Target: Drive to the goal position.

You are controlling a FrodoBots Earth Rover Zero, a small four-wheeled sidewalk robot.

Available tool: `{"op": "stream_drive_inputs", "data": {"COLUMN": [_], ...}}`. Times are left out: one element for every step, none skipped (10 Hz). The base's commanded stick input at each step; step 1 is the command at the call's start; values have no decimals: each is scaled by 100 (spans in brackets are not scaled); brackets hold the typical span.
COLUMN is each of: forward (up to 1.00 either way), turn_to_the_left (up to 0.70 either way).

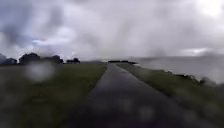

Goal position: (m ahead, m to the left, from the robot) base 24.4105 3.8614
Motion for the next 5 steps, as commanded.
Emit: {"op": "stream_drive_inputs", "data": {"forward": [70,70,70,70,70], "turn_to_the_left": [0,0,0,0,0]}}
